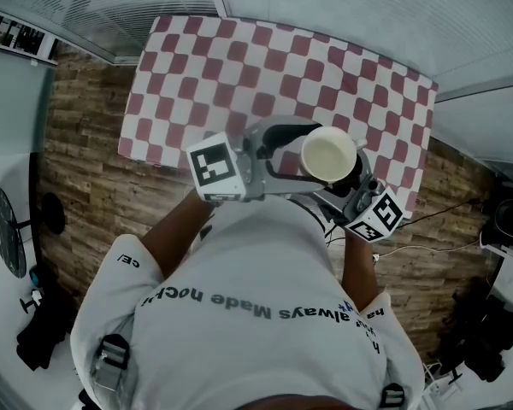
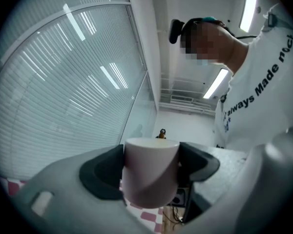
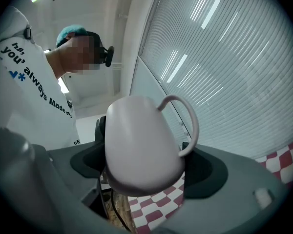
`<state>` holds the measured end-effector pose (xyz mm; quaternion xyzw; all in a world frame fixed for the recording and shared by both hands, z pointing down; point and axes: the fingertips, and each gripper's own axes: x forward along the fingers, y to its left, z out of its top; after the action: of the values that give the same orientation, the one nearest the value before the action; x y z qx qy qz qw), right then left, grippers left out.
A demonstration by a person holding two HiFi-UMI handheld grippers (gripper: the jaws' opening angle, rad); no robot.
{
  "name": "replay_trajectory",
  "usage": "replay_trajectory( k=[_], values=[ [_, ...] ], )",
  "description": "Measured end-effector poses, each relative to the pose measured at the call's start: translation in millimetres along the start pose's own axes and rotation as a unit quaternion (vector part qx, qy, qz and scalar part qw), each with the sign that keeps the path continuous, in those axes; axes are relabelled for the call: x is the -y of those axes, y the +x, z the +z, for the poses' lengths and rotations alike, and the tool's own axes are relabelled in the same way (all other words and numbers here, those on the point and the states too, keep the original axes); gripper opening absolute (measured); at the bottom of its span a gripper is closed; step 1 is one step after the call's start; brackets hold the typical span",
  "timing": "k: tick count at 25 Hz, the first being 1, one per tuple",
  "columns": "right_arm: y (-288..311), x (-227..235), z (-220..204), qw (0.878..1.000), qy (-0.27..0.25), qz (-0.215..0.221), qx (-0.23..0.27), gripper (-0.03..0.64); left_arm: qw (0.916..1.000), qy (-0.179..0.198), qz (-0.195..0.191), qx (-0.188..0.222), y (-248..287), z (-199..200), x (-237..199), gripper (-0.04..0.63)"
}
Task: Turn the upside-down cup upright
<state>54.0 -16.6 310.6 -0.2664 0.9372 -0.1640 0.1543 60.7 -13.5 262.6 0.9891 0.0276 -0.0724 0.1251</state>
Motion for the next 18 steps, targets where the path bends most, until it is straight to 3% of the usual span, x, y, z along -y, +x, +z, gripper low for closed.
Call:
replay_trajectory(
  k=[9, 18],
  values=[
    [3.0, -0.1, -12.6, 0.999, 0.003, 0.001, -0.037, 0.479, 1.0000, 0.001, 0.006, 0.003, -8.7, -9.1, -1.1, 0.353],
    [5.7, 3.7, -23.2, 0.998, 0.000, -0.005, -0.068, 0.485, 0.9994, 0.032, 0.014, -0.003, -14.2, -13.6, -1.2, 0.350]
  ],
)
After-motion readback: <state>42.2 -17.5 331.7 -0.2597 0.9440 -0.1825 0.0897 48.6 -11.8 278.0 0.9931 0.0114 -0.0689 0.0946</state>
